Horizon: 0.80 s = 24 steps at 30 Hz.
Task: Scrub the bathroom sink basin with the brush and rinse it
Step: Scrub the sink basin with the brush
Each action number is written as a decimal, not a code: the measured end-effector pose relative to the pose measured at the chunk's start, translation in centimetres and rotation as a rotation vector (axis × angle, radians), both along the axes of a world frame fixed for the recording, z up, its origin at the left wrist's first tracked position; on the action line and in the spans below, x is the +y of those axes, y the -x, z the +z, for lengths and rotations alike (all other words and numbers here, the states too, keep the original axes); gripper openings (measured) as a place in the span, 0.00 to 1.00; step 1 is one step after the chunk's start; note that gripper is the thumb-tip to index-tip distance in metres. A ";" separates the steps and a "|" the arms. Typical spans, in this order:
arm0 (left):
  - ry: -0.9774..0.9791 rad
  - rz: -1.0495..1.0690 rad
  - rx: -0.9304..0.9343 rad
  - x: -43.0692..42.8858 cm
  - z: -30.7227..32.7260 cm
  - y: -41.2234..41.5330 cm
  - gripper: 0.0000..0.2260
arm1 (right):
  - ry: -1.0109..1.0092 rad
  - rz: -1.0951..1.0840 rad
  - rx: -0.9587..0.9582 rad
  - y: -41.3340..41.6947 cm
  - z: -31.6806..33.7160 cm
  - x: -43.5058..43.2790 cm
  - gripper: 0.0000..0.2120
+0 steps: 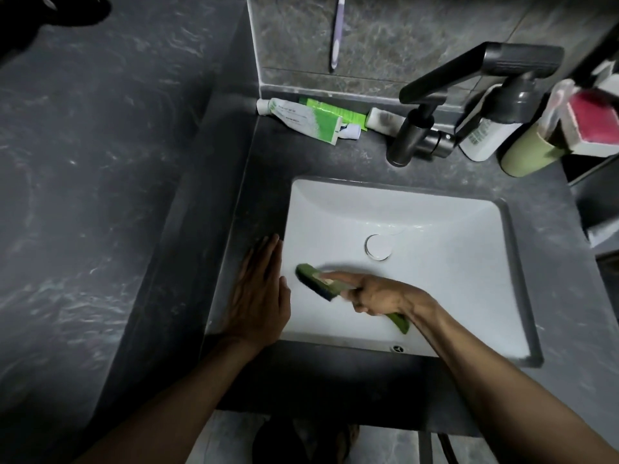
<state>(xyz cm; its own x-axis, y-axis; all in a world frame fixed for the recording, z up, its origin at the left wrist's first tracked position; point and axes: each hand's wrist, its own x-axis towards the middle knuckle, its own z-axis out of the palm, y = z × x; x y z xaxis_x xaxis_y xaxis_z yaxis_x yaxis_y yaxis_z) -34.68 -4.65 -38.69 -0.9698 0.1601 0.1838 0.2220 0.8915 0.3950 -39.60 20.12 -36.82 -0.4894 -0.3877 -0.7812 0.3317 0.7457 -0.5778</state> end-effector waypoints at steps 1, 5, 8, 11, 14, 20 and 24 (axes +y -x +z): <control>0.002 0.005 0.012 0.0 0.0 0.0 0.27 | -0.025 -0.004 -0.033 -0.4 -0.5 1.7 0.21; 0.009 0.031 0.031 0.1 -0.1 0.1 0.27 | -0.177 -0.043 -0.084 -0.8 -1.2 8.2 0.10; 0.031 0.035 -0.011 0.2 0.0 0.1 0.29 | -0.302 -0.032 -0.027 0.1 -1.6 8.8 0.16; 0.044 0.049 -0.033 0.3 0.1 0.2 0.30 | -0.310 0.028 0.004 1.1 -2.0 3.9 0.19; 0.067 0.041 -0.028 0.2 0.4 0.3 0.29 | -0.137 -0.098 -0.063 2.1 -1.9 -1.6 0.22; 0.076 0.033 -0.043 0.3 0.7 0.3 0.30 | -0.184 0.109 0.048 0.2 -3.3 2.4 0.27; 0.072 0.031 -0.067 0.3 0.8 0.3 0.30 | -0.174 0.079 0.297 2.4 -2.8 -0.3 0.23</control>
<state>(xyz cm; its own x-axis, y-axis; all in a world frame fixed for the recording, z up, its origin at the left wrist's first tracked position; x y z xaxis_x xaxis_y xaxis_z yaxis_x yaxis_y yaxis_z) -34.98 -4.37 -37.93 -0.9843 0.1402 0.1071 0.1689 0.9240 0.3430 -42.02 19.79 -39.57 -0.6787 -0.3070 -0.6672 0.1055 0.8583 -0.5022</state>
